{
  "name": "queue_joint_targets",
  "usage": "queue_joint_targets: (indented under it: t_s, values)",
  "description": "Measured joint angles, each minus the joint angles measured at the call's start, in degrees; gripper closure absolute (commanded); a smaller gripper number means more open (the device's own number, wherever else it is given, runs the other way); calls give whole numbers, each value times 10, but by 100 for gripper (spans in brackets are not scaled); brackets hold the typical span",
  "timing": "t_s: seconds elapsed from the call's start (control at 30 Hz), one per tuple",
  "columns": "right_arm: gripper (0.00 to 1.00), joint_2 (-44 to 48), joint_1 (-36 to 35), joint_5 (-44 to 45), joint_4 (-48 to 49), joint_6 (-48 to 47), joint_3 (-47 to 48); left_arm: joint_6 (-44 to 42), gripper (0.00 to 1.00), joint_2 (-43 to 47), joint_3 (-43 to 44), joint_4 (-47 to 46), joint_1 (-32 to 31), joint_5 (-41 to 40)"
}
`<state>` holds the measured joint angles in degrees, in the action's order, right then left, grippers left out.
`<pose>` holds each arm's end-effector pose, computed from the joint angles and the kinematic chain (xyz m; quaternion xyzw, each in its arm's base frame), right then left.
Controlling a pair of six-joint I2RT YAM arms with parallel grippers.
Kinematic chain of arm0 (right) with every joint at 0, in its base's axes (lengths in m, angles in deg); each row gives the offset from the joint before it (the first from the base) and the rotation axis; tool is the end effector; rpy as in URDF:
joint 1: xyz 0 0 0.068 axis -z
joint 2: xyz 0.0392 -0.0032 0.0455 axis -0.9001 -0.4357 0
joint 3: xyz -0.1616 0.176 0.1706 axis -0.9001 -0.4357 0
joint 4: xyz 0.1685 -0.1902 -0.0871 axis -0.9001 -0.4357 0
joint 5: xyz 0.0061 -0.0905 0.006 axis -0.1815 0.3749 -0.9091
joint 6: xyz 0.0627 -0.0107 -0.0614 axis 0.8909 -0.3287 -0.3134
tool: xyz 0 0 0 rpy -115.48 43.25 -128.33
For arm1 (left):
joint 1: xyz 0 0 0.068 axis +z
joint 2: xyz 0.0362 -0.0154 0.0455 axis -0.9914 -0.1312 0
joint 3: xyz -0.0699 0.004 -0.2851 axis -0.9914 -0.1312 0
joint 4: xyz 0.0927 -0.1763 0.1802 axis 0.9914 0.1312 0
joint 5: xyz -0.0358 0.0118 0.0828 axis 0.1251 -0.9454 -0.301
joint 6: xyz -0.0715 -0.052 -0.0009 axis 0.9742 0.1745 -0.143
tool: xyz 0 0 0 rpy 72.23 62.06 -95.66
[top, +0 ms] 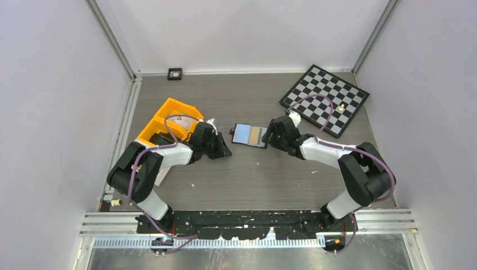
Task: Take the credit cards out of the card holder
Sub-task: Pick up the card holder from the center of the board.
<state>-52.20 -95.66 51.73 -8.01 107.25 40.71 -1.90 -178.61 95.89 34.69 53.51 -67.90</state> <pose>0.3022 0.1682 0.1595 0.1563 0.9043 0.1790 0.3547 0.2845 -0.1783 0.1300 -0.0723 0.9155 -0.3126 0.2427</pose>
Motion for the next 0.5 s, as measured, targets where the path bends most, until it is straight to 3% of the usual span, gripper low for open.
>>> queue_joint_targets:
  t_s: [0.23,0.5]
  values:
    - [35,7,1,12,0,-3,-14,12,71,-4,0,-8,-21,3]
    - [38,-40,1,-30,-23,-9,39,-13,68,27,26,15,-30,3]
